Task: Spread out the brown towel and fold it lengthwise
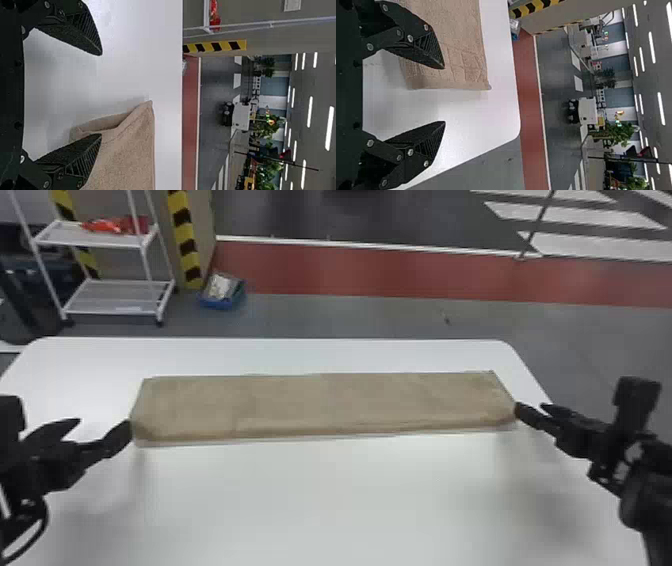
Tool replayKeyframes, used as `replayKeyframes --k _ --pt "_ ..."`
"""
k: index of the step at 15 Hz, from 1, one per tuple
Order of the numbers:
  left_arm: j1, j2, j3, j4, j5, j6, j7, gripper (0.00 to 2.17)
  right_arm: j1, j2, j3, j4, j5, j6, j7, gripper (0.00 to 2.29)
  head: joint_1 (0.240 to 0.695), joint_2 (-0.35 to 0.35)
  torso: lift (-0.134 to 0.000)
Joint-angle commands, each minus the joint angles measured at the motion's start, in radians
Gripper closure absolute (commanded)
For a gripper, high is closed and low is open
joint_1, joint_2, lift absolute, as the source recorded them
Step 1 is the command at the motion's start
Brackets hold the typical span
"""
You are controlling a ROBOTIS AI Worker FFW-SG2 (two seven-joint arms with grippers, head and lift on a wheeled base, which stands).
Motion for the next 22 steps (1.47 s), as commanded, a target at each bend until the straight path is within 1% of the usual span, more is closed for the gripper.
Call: replayKeyframes --k 1,2,4,6,7,9,10,11,12,13,14,15,16,19,22 --pt "-0.006 -0.003 -0.01 0.002 -0.007 0.003 0.0 0.2 0.001 -0.002 0.005 0.002 0.024 0.011 0.019 0.48 0.695 -0.113 -0.124" --pt "-0.007 -0.003 -0.015 0.002 -0.008 0.003 0.0 0.2 0.003 -0.002 0.005 0.002 0.033 0.011 0.027 0.48 0.695 -0.111 -0.124" --pt "-0.012 -0.003 -0.028 0.002 -0.011 0.064 -0.003 0.21 0.004 -0.011 0.002 0.01 0.039 0.014 0.033 0.48 0.695 -0.113 -0.124" --pt "-0.012 -0.004 -0.025 0.001 0.002 0.11 -0.034 0.21 0.006 -0.018 0.004 0.017 0.042 0.014 0.033 0.48 0.695 -0.129 -0.124" --pt "-0.01 -0.004 -0.027 0.001 0.012 0.116 -0.048 0.21 0.006 -0.023 0.004 0.019 0.045 0.011 0.033 0.48 0.695 -0.135 -0.124" --pt "-0.004 -0.007 -0.027 -0.005 0.025 0.123 -0.052 0.21 0.006 -0.023 0.005 0.028 0.051 0.008 0.033 0.48 0.695 -0.147 -0.124" --pt "-0.006 -0.007 -0.03 -0.002 0.022 0.123 -0.051 0.24 0.006 -0.025 0.007 0.031 0.051 0.005 0.033 0.54 0.695 -0.151 -0.124" --pt "-0.007 -0.007 -0.032 -0.001 0.021 0.119 -0.051 0.38 0.006 -0.025 0.007 0.033 0.053 0.002 0.033 0.63 0.695 -0.154 -0.124" --pt "-0.007 -0.009 -0.033 -0.002 0.022 0.113 -0.055 0.58 0.006 -0.025 0.007 0.033 0.053 0.002 0.033 0.74 0.695 -0.155 -0.124" --pt "-0.007 -0.009 -0.03 -0.004 0.024 0.11 -0.068 0.9 0.006 -0.025 0.007 0.033 0.055 0.005 0.035 0.98 0.695 -0.157 -0.124" --pt "-0.004 -0.01 -0.027 -0.007 0.025 0.107 -0.069 1.39 0.004 -0.025 0.007 0.031 0.051 0.008 0.045 1.11 0.695 -0.159 -0.124" --pt "-0.001 -0.015 -0.021 -0.011 0.025 0.101 -0.069 1.81 0.004 -0.025 0.007 0.031 0.05 0.008 0.05 1.12 0.695 -0.16 -0.124" --pt "0.005 -0.015 -0.019 -0.021 0.025 0.098 -0.069 1.91 0.006 -0.025 0.007 0.031 0.05 0.008 0.056 1.12 0.695 -0.159 -0.124" --pt "0.019 -0.015 -0.009 -0.039 0.025 0.095 -0.068 1.91 0.015 -0.023 0.004 0.014 0.048 0.011 0.071 1.12 0.695 -0.154 -0.124" --pt "0.043 -0.015 0.016 -0.073 0.025 0.098 -0.066 1.91 0.064 -0.006 0.008 -0.072 0.038 0.048 0.081 1.12 0.695 -0.145 -0.124"
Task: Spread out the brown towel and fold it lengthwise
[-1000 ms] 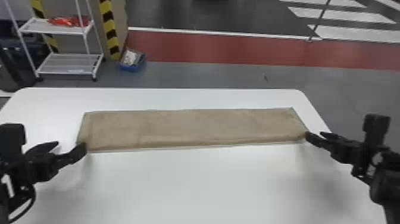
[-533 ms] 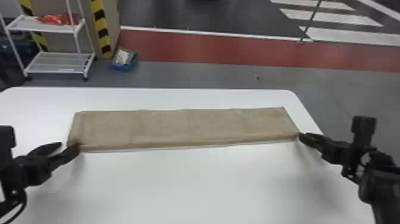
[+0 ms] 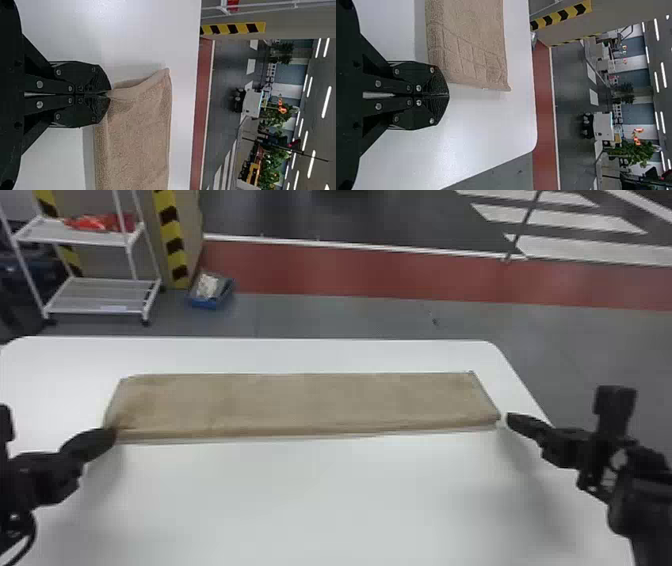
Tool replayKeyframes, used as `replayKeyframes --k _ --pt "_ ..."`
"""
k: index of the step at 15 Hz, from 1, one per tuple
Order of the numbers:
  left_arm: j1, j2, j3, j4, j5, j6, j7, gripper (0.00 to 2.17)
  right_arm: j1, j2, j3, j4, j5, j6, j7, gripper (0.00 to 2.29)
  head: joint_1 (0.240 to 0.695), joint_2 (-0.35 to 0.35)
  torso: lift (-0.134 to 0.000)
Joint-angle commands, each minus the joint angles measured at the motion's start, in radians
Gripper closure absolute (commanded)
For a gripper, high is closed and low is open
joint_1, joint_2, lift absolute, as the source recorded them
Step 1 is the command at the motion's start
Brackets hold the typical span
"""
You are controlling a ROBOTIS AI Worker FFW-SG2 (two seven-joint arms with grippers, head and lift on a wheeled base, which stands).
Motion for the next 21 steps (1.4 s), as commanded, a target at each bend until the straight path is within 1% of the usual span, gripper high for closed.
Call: replayKeyframes --k 1,2,4,6,9,10,11,12,15,17,18,19,21 --pt "0.022 0.0 0.019 -0.025 0.0 0.003 0.001 1.91 0.041 0.017 0.001 -0.071 -0.01 0.039 0.007 1.12 0.695 -0.14 -0.124" --pt "0.036 0.0 0.025 -0.031 0.0 0.003 -0.001 1.91 0.063 0.021 0.001 -0.094 -0.013 0.048 0.012 1.12 0.695 -0.127 -0.124" --pt "0.07 0.0 0.042 -0.074 0.0 0.003 -0.001 1.91 0.107 0.047 -0.011 -0.157 -0.027 0.064 0.038 1.12 0.695 -0.114 -0.124" --pt "0.099 0.0 0.057 -0.099 0.0 0.006 -0.004 1.91 0.155 0.051 -0.017 -0.206 -0.065 0.073 0.046 1.12 0.695 -0.099 -0.124" --pt "0.102 0.002 0.071 -0.099 0.0 0.006 -0.006 1.91 0.17 0.046 -0.025 -0.226 -0.067 0.07 0.049 1.1 0.695 -0.079 -0.124" --pt "0.099 0.002 0.071 -0.097 -0.003 0.003 -0.006 1.91 0.157 0.044 -0.025 -0.217 -0.067 0.057 0.049 0.86 0.695 -0.078 -0.124" --pt "0.091 0.002 0.068 -0.094 -0.008 0.003 -0.004 1.9 0.141 0.044 -0.022 -0.202 -0.064 0.045 0.05 0.41 0.695 -0.076 -0.124" --pt "0.08 0.002 0.063 -0.084 -0.014 0.003 -0.004 1.9 0.114 0.043 -0.016 -0.172 -0.062 0.036 0.067 0.29 0.695 -0.076 -0.124" --pt "0.068 0.002 0.048 -0.071 -0.015 0.003 -0.002 1.9 0.046 0.047 0.023 -0.09 -0.062 0.036 0.073 0.3 0.695 -0.066 -0.124" --pt "0.062 0.0 0.045 -0.062 -0.026 -0.001 -0.002 1.9 0.025 0.047 0.066 -0.05 -0.05 0.005 0.059 0.3 0.695 -0.059 -0.124" --pt "0.057 0.002 0.043 -0.058 -0.026 -0.004 -0.002 1.9 0.006 0.047 0.072 -0.022 -0.041 -0.013 0.059 0.31 0.695 -0.046 -0.124" --pt "0.053 0.002 0.043 -0.053 -0.028 -0.004 -0.002 1.9 -0.008 0.047 0.083 -0.004 -0.036 -0.016 0.059 0.35 0.695 -0.04 -0.124" --pt "0.044 0.005 0.045 -0.042 -0.031 -0.01 -0.004 1.9 -0.015 0.047 0.096 0.001 -0.031 -0.016 0.058 0.61 0.695 -0.032 -0.124"
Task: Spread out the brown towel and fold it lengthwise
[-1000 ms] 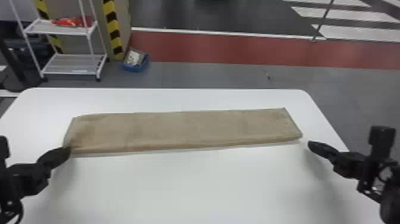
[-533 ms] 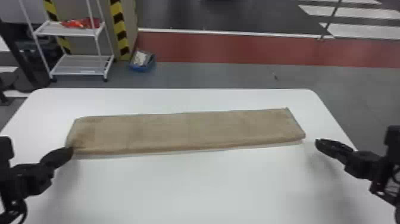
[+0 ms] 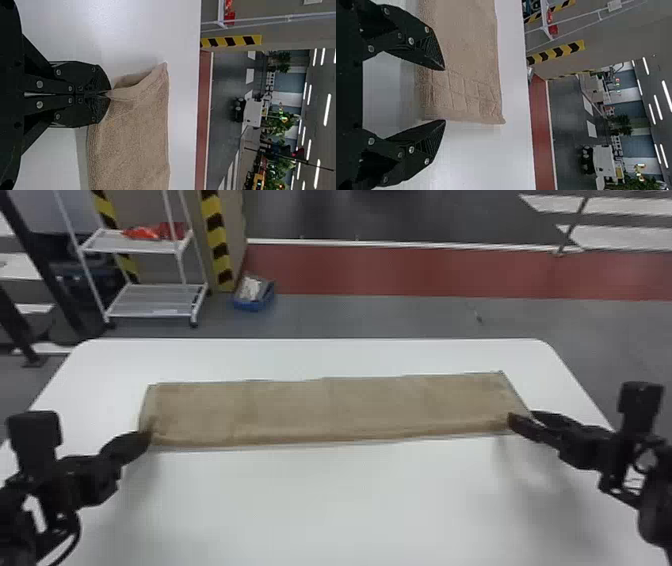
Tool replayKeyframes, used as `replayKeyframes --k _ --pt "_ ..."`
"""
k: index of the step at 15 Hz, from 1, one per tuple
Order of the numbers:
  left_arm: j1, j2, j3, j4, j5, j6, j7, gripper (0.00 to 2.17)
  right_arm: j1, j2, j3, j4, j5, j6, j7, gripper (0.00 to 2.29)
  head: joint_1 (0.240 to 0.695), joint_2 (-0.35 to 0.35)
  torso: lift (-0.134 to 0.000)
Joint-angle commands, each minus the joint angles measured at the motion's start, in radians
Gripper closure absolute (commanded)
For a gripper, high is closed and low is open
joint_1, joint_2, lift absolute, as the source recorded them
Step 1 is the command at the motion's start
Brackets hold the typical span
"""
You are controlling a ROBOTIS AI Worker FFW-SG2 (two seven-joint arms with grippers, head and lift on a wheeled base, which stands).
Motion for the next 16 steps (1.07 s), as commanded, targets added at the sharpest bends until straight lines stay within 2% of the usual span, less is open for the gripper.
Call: replayKeyframes --k 1,3,5,10,16 --pt "-0.011 0.004 0.0 0.013 -0.002 -0.003 -0.001 1.9 -0.005 0.0 0.012 0.004 0.007 -0.001 0.001 0.8 0.695 -0.027 -0.124" --pt "-0.017 0.005 0.001 0.016 -0.002 -0.003 -0.001 1.9 -0.007 -0.002 0.007 -0.005 0.007 0.014 0.014 1.2 0.695 -0.018 -0.124" --pt "-0.019 0.007 0.003 0.016 -0.003 -0.003 -0.001 1.9 0.009 -0.002 -0.005 -0.024 0.001 0.029 0.027 1.21 0.695 -0.015 -0.124" --pt "0.004 0.008 0.011 -0.003 -0.002 -0.003 -0.017 1.9 0.118 0.0 -0.044 -0.165 -0.035 0.088 0.033 1.21 0.695 -0.02 -0.124" --pt "0.066 0.008 0.041 -0.056 0.006 0.0 -0.038 1.9 0.182 0.017 -0.107 -0.252 -0.062 0.109 0.051 1.21 0.695 -0.033 -0.124"
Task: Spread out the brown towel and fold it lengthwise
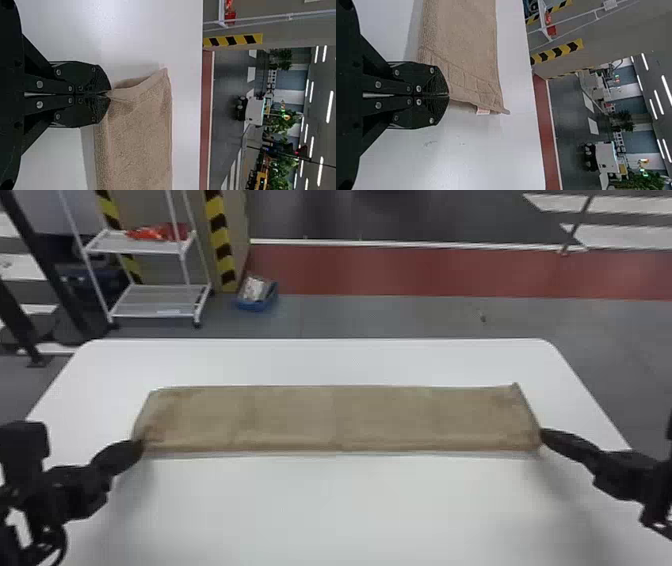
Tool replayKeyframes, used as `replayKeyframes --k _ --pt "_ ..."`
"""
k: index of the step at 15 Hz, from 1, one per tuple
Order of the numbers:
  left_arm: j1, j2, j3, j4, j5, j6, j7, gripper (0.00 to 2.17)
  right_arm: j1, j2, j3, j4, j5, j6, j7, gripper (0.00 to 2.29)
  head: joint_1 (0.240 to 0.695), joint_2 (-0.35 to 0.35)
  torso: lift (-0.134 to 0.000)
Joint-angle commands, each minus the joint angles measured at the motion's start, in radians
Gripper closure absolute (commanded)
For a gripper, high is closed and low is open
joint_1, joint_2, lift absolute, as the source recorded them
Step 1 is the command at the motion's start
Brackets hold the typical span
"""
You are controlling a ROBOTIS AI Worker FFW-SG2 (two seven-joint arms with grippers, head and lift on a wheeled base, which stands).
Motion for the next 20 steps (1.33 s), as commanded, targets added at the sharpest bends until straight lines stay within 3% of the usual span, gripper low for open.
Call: replayKeyframes --k 1,9,10,12,14,17,20 --pt "0.007 0.002 0.017 -0.007 0.004 0.0 -0.002 1.9 0.008 0.002 -0.028 -0.015 -0.015 0.006 0.002 1.21 0.695 -0.036 -0.124" --pt "0.007 0.003 0.023 0.005 -0.002 -0.003 -0.004 1.9 -0.003 0.002 -0.061 -0.009 -0.006 0.006 0.0 1.21 0.695 -0.052 -0.124" --pt "0.005 0.003 0.023 0.007 -0.002 -0.006 -0.001 1.69 -0.003 0.002 -0.055 -0.007 0.001 0.006 0.0 1.14 0.695 -0.053 -0.124" --pt "0.005 0.005 0.025 0.01 -0.005 -0.018 0.002 0.03 -0.001 0.006 -0.051 -0.001 0.018 -0.009 -0.003 0.23 0.695 -0.052 -0.124" --pt "0.007 0.011 0.04 0.011 -0.011 -0.043 0.013 0.0 0.003 0.006 -0.057 0.0 0.021 -0.024 -0.006 0.06 0.695 -0.047 -0.124" --pt "0.011 0.014 0.1 -0.005 -0.017 -0.058 0.008 0.03 -0.01 0.006 -0.087 -0.003 0.014 -0.009 -0.012 0.06 0.695 -0.035 -0.124" --pt "0.004 0.026 0.103 -0.005 -0.014 -0.058 0.01 0.03 -0.013 0.007 -0.08 -0.017 0.006 0.015 -0.014 0.06 0.695 -0.018 -0.124"
